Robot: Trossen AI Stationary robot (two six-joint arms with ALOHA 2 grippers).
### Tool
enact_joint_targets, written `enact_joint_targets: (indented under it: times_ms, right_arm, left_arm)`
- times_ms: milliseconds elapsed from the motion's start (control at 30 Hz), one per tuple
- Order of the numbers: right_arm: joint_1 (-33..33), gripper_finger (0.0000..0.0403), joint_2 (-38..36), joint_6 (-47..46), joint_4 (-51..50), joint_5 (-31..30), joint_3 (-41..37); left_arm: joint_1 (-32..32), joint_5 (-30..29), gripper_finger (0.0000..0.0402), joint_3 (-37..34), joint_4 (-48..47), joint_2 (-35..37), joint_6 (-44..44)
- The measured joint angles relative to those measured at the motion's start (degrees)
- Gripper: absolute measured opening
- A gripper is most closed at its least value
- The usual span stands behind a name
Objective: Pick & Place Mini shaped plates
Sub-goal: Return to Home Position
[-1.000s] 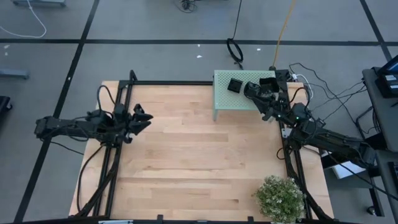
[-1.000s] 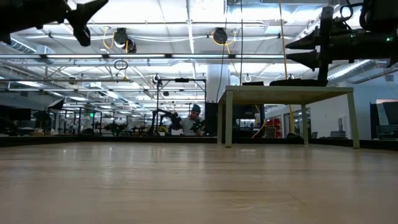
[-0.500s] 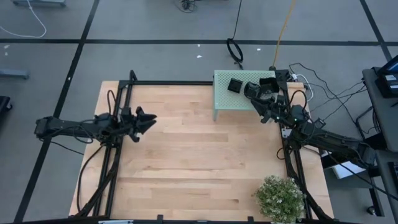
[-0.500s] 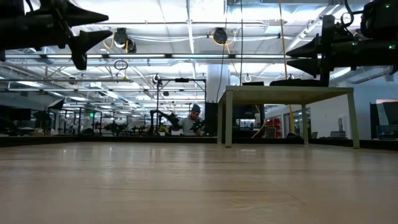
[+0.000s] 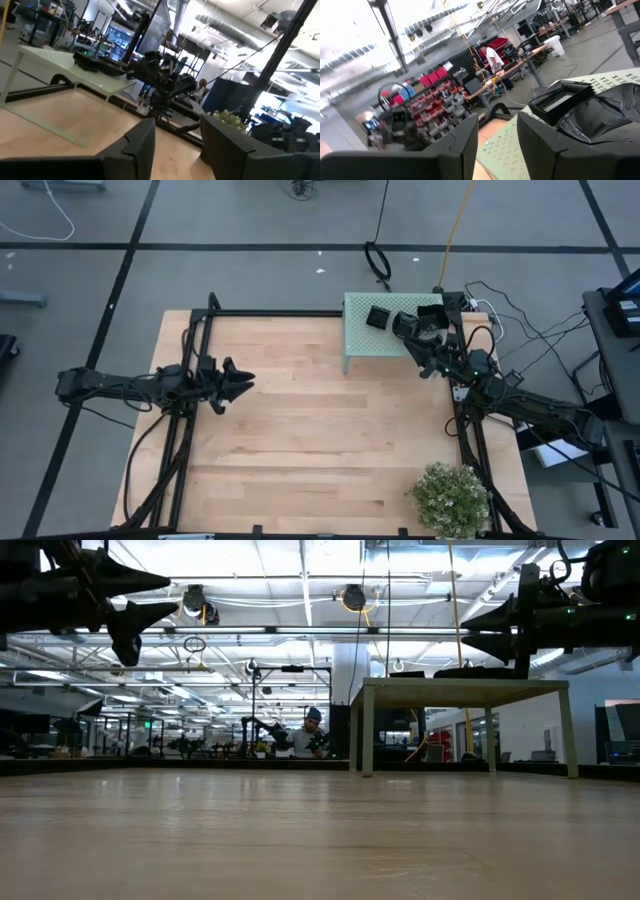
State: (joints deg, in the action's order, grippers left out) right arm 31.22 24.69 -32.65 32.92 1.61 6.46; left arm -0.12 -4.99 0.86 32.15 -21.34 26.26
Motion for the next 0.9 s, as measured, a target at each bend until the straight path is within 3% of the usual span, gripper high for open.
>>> enact_joint_targets:
  times_ms: [200,467,900]
  right_arm:
    - [0.0,0.0123,0.0,-4.0,0.5,-1.5,0.0]
    - [0.0,0.0123,0.0,4.4,-0.1,-3.1,0.0]
    - [0.0,0.0123,0.0,4.8,0.2,-3.1,0.0]
  left_arm:
    - [0.0,0.0,0.0159,0.0,-1.2,0.0,-1.0]
    - [0.0,0.0,0.0159,0.0,-1.1,0.0,-0.6]
    - [0.0,0.0,0.0159,0.0,-1.2,2.8,-0.5]
